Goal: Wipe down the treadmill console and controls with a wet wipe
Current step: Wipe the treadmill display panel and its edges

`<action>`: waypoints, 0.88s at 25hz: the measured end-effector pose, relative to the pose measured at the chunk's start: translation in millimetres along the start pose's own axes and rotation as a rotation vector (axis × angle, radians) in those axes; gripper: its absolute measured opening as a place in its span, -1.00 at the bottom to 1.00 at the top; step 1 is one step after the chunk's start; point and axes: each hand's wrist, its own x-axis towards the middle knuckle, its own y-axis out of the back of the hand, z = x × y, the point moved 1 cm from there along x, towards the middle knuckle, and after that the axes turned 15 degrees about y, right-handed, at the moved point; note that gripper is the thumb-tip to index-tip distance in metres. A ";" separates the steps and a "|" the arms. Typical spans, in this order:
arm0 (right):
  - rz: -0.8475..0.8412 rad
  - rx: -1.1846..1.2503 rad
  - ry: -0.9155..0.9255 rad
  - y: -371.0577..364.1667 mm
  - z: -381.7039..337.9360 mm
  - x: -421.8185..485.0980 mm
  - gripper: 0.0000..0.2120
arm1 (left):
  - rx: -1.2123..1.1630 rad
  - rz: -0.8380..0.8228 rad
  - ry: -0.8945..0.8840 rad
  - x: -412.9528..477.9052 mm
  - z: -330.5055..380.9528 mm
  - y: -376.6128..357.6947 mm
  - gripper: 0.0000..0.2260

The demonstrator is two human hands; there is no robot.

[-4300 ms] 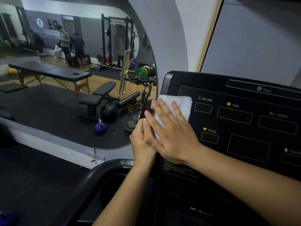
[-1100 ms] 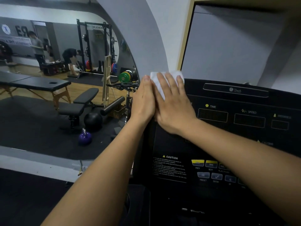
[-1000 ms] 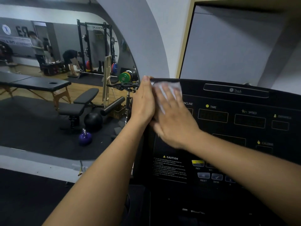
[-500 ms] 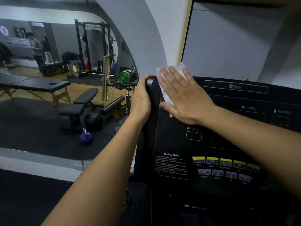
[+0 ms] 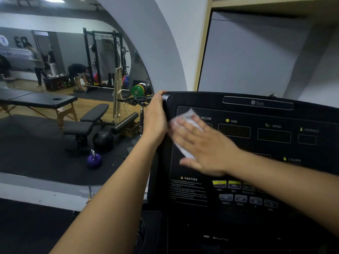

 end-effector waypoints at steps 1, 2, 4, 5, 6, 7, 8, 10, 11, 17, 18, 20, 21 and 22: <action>-0.007 -0.012 -0.050 5.1 18.2 5.6 -0.27 | 0.037 0.008 -0.032 -0.7 -0.8 0.0 -0.68; -0.006 -0.017 -0.114 9.2 34.6 12.6 -0.26 | 0.071 0.016 -0.051 -0.9 -1.7 0.3 -0.70; 0.017 0.011 -0.295 20.5 61.0 29.2 -0.25 | 0.085 0.024 -0.041 -1.3 -2.0 0.2 -0.73; 0.043 0.076 -0.395 26.3 70.8 38.3 -0.25 | 0.088 0.031 -0.030 -1.0 -2.6 0.2 -0.75; 0.079 0.150 -0.481 31.8 77.2 47.2 -0.28 | 0.096 0.038 -0.026 -1.2 -3.3 0.0 -0.75; 0.098 0.197 -0.542 36.3 79.8 56.2 -0.35 | 0.110 0.043 -0.030 -0.7 -3.4 0.1 -0.74; 0.097 0.200 -0.557 37.6 81.4 63.8 -0.41 | 0.122 0.047 -0.037 -0.7 -3.8 -0.1 -0.73; 0.086 0.300 -0.535 42.8 86.6 71.6 -0.40 | 0.138 0.057 -0.048 -2.1 -2.2 -0.5 -0.70; 0.078 0.425 -0.532 46.4 94.3 71.5 -0.37 | 0.145 0.063 -0.059 -2.3 -1.4 -1.1 -0.69; 0.133 0.342 -0.486 50.7 112.9 78.6 -0.56 | 0.210 0.115 -0.057 -1.9 -4.1 -2.0 -0.72; 0.126 0.259 -0.492 43.7 102.4 83.0 -0.50 | 0.219 0.113 -0.052 -2.5 -4.1 -1.7 -0.72; 0.146 0.116 -0.477 35.7 86.3 82.7 -0.42 | 0.251 0.126 -0.060 -3.5 -3.3 -1.2 -0.72; 0.144 0.063 -0.457 34.4 85.6 76.8 -0.39 | 0.274 0.142 -0.064 -4.5 -3.0 -1.2 -0.72; 0.141 0.029 -0.452 33.1 89.9 66.5 -0.39 | 0.297 0.157 -0.070 -5.5 -2.6 -1.4 -0.72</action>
